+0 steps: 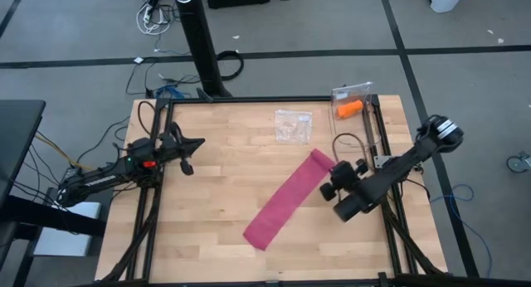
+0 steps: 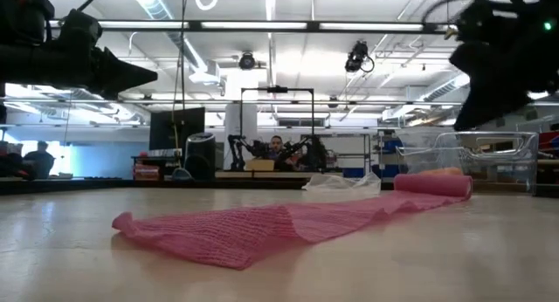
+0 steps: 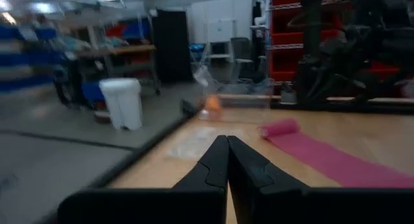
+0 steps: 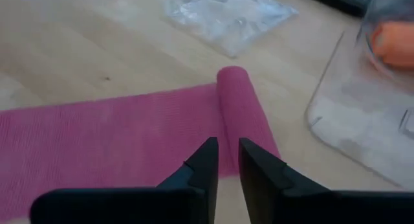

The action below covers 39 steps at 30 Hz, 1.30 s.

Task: Roll bandage
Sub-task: Roll the pink bandage

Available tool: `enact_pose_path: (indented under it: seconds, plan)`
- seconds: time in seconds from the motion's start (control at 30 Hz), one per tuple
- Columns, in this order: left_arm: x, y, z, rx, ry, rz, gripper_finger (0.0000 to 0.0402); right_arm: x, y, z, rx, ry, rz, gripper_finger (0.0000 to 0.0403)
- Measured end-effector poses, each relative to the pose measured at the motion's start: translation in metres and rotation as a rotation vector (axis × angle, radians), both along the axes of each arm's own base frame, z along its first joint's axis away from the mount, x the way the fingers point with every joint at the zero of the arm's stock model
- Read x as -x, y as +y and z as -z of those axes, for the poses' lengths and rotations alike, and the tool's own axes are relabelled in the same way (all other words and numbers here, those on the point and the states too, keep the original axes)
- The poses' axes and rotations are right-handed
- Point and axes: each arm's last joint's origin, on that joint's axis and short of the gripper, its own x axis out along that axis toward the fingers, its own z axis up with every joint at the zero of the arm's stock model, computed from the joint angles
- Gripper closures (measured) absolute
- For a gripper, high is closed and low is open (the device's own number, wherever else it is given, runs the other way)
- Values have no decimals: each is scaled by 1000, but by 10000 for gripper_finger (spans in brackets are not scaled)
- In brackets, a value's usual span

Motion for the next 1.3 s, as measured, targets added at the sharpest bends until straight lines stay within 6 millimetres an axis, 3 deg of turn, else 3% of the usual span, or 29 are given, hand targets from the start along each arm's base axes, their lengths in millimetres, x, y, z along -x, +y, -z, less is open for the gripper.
enact_pose_path:
  seconds: [0.27,0.5,0.63,0.83,1.0,1.3]
  plan:
    - [0,0,-3,-41,-14,-3,390,20,-24,3,-127,-17,14,278]
    - [1,0,-5,-50,-37,-3,390,17,-46,-3,-166,40,-13,176]
    - [1,0,-10,-25,-103,3,390,11,-60,1,-222,76,-50,146]
    - [4,-1,-22,113,-287,41,390,-1,-88,10,-268,92,-143,143]
    - [5,-2,-25,132,-329,53,390,0,-111,14,-307,135,-127,151]
    - [2,-2,-14,361,-291,101,390,-1,-119,13,-415,164,-231,164]
